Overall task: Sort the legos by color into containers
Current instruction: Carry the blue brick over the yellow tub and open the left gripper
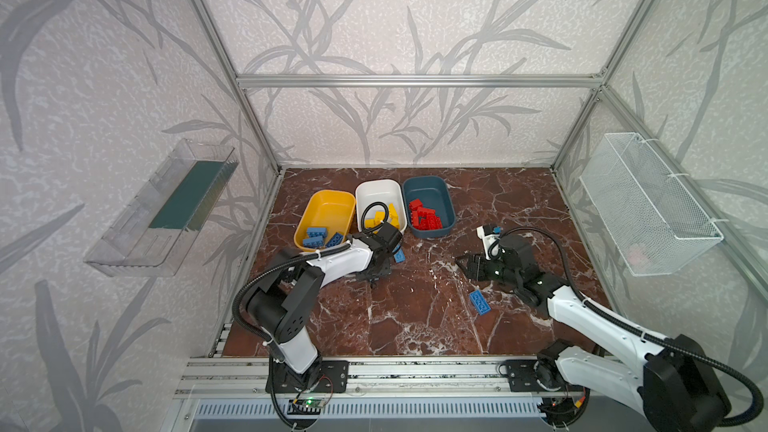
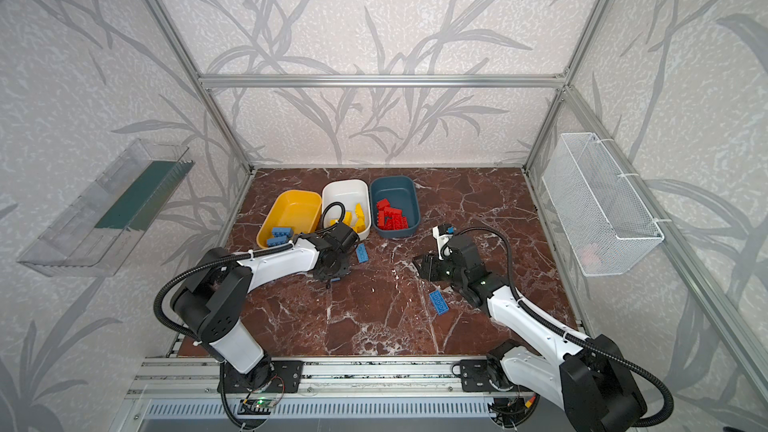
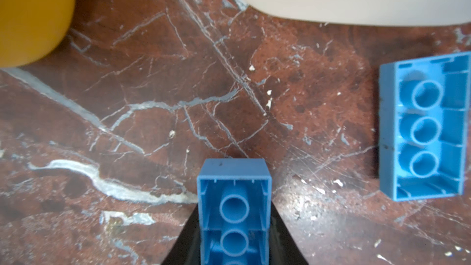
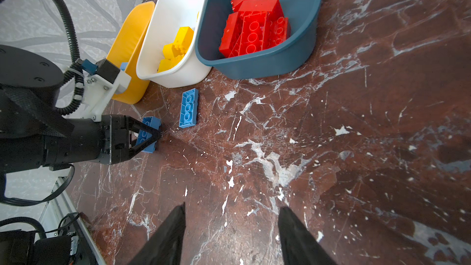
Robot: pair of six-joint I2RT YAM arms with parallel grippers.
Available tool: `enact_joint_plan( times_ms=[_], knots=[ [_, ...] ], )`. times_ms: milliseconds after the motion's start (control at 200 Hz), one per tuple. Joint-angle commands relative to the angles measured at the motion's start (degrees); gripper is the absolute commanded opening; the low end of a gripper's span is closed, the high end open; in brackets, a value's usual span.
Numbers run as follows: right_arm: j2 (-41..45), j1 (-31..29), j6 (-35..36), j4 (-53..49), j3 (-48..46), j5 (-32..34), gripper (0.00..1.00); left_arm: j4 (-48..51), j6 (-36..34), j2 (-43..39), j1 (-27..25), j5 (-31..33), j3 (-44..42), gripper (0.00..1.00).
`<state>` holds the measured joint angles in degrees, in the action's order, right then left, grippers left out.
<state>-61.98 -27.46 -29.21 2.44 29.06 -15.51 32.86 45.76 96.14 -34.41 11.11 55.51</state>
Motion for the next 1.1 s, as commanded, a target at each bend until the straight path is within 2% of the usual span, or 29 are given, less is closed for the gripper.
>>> enact_joint_plan(
  times_ms=[0,45,200,360,440,635,730,875,1100],
  knots=[
    [0.4,0.2,-0.6,1.2,-0.7,-0.3,0.59,4.1,-0.8,-4.0,-0.1,3.4,2.4,0.31],
    [0.5,0.2,-0.6,1.2,-0.8,-0.1,0.59,6.3,0.1,-5.0,-0.1,4.8,3.4,0.31],
    [0.5,0.3,-0.7,1.3,-0.9,0.0,0.59,10.2,-3.1,-7.9,0.2,7.3,7.1,0.31],
    [0.6,0.3,-0.7,1.3,-1.0,0.0,0.59,12.1,-5.8,-11.3,3.0,7.5,10.0,0.31],
    [0.8,0.3,-0.7,1.3,-1.1,0.0,0.59,12.9,-7.1,-12.5,6.1,6.6,11.5,0.31],
    [1.3,0.4,-0.8,1.4,-1.3,0.0,0.59,13.2,-9.6,-12.8,15.8,-0.5,14.7,0.31],
    [1.4,0.4,-0.8,1.4,-1.4,-0.1,0.59,12.3,-10.8,-10.0,19.1,-2.9,16.5,0.31],
    [1.8,0.4,-0.8,1.4,-1.6,0.0,0.59,15.9,-11.9,-3.5,25.0,-6.8,22.1,0.31],
    [1.9,0.5,-0.8,1.4,-1.7,0.0,0.59,12.6,-10.7,-0.3,32.2,-9.9,20.0,0.31]
  ],
)
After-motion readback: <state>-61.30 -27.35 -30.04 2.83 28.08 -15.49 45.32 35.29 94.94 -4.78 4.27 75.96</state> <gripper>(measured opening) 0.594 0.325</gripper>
